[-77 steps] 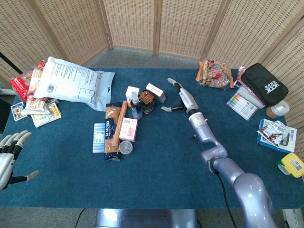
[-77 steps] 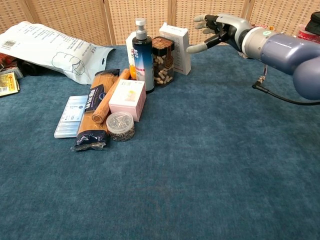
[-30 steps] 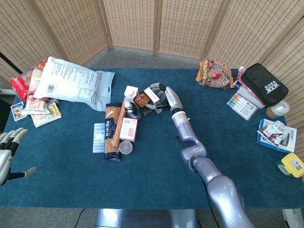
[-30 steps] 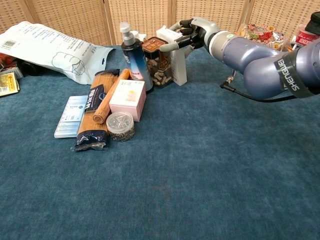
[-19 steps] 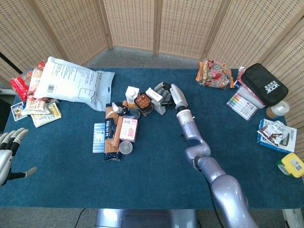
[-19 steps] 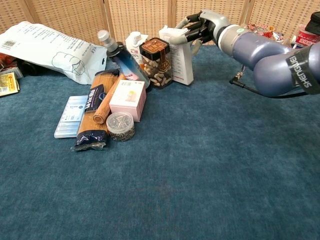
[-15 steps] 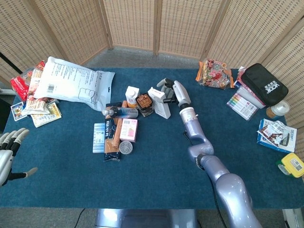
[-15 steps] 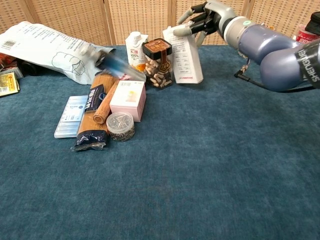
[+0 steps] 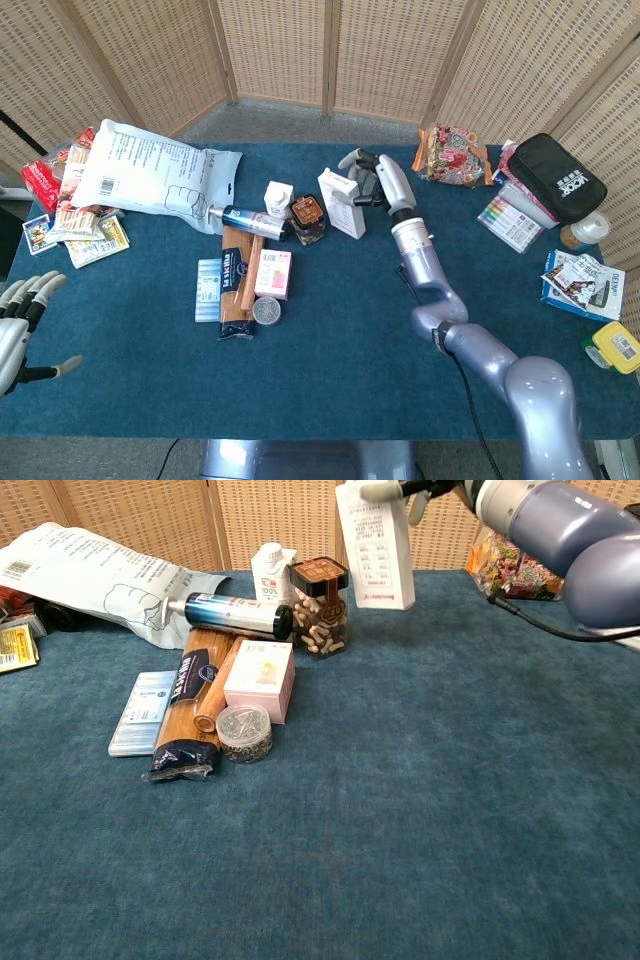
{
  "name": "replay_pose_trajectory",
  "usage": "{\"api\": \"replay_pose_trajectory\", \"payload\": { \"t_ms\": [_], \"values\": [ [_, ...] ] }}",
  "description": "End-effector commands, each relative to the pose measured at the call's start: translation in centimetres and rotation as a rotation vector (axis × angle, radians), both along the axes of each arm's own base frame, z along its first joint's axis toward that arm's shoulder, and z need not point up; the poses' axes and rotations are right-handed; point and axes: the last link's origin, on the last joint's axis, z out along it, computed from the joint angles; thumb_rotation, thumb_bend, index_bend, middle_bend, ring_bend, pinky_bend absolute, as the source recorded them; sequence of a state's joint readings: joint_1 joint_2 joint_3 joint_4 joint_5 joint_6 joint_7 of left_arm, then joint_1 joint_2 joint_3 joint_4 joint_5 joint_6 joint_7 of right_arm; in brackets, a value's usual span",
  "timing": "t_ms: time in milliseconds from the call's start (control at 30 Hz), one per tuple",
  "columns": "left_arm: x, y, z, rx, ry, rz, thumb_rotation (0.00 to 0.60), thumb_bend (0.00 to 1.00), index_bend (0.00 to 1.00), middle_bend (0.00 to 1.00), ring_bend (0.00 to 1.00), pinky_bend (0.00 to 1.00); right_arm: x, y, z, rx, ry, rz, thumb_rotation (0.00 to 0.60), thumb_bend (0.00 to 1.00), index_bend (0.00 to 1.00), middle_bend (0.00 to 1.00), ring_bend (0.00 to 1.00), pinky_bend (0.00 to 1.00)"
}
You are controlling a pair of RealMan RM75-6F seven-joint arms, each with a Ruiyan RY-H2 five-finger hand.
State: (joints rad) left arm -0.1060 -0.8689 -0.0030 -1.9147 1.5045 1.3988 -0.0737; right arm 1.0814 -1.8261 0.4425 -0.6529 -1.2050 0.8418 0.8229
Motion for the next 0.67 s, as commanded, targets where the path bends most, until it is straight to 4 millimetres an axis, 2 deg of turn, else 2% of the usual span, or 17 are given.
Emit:
{"api": "replay_pose_trajectory", "payload": {
  "t_ms": [33,333,667],
  "values": [
    [0.1,-0.1,0.0,-0.005,-0.005,-0.006,0.6,0.01,0.01,0.0,0.0,0.0,0.6,0.6,3.9,-0.083,-0.003,0.024,0.6,0.2,0.44,0.67,0.61,0.67],
    [0.3,-0.3,0.1,-0.024,-0.033,-0.025,0.6,0.01,0.01,0.0,0.0,0.0,4.2,3.3,9.6,-0.165,-0.011,0.069,0.6,0.21,0.44,0.67,0.61,0.67],
    [0.5,-0.7,0.4,-0.03,-0.048,-0.038,0.6,0.01,0.01,0.0,0.0,0.0,7.8,5.7,13.5,-0.215,-0.01,0.106,0.6,0.21,0.44,0.67,0.61,0.67]
  ]
}}
